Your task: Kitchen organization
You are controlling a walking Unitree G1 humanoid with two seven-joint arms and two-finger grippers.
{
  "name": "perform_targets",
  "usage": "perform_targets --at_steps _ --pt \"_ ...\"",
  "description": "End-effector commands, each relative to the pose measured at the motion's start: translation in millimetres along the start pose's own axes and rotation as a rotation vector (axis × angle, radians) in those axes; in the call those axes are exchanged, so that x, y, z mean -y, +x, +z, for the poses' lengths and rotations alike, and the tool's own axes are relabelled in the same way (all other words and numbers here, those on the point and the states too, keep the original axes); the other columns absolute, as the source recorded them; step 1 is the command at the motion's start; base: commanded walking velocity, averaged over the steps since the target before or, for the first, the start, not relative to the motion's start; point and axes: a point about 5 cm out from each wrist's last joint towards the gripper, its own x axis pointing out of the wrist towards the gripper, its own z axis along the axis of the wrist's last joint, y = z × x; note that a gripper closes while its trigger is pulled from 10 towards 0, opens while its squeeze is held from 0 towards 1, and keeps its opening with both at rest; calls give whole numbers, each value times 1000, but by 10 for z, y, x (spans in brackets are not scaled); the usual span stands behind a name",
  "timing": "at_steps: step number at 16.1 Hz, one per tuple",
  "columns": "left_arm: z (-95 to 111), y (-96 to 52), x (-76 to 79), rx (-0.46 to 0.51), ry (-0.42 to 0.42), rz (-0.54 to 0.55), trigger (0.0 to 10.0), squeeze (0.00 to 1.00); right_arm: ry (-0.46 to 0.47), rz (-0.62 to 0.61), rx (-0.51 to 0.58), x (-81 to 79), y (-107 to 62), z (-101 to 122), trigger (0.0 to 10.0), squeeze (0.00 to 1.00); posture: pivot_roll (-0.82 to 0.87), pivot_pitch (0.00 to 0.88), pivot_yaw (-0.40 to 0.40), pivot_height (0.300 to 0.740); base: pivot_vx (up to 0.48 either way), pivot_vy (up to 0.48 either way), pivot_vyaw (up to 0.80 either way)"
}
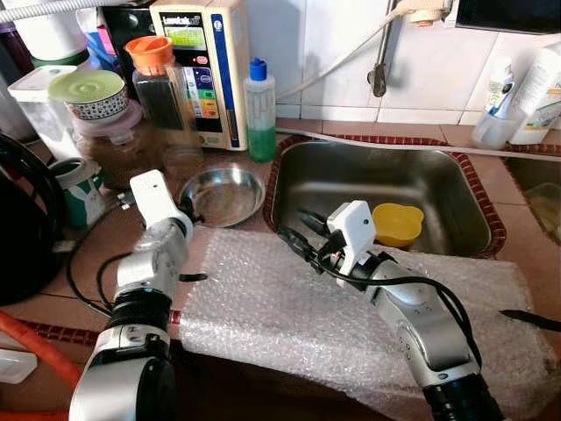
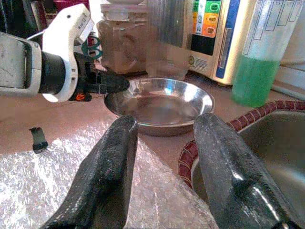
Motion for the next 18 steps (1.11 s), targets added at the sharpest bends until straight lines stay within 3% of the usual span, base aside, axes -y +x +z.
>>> perform_targets --at_steps 1,4,5,6,7,8,9,10,11,12,13,14,15,18 --pt "1 -19 -67 -11 19 25 0 0 -17 21 8 -21 35 49 10000 0 -8 0 62 740 0 0 0" --pt "-26 -56 -86 -26 17 22 0 0 -17 24 5 -27 35 45 10000 0 -3 0 62 740 0 0 0" --pt "-22 -64 -68 -11 29 2 2745 0 -17 25 3 -30 38 42 10000 0 -2 0 60 740 0 0 0" --pt "-19 -67 -61 -7 38 -1 2745 0 -17 25 3 -30 40 41 10000 0 -2 0 60 740 0 0 0" --pt "-31 -76 -38 -11 33 -6 10000 0 -18 27 2 -33 45 41 10000 0 -2 0 59 740 0 0 0" --pt "-34 -78 -26 -12 27 -8 10000 231 -20 27 1 -30 49 41 10000 0 -5 0 59 740 0 0 0" --pt "-35 -88 -20 -17 23 -11 10000 902 -21 26 0 -25 49 41 10000 0 -5 0 60 740 0 0 0" --pt "-34 -91 -18 -19 24 -10 10000 918 -21 26 0 -24 49 42 10000 0 -6 0 59 740 0 0 0" --pt "-50 -99 -18 -35 40 -6 10000 537 -22 25 -1 -25 46 40 10000 0 -6 0 59 740 0 0 0" --pt "-86 -100 -15 -58 23 -13 10000 0 -23 25 -2 -31 46 41 10000 0 -6 0 59 740 0 0 0" --pt "-117 -103 -2 -76 -24 -29 10000 0 -24 25 -2 -27 50 43 10000 0 -7 0 58 740 0 0 0" --pt "-126 -107 -22 -70 -16 -15 3804 0 -24 25 -3 -28 51 42 10000 0 -7 0 58 740 0 0 0" --pt "-142 -115 -22 -70 -31 -25 0 0 -26 26 -3 -23 54 43 10000 0 -6 0 58 740 0 0 0" --pt "-232 -130 -50 -138 -69 1 0 0 -27 26 -3 -23 58 47 10000 0 -6 0 57 740 0 0 0"
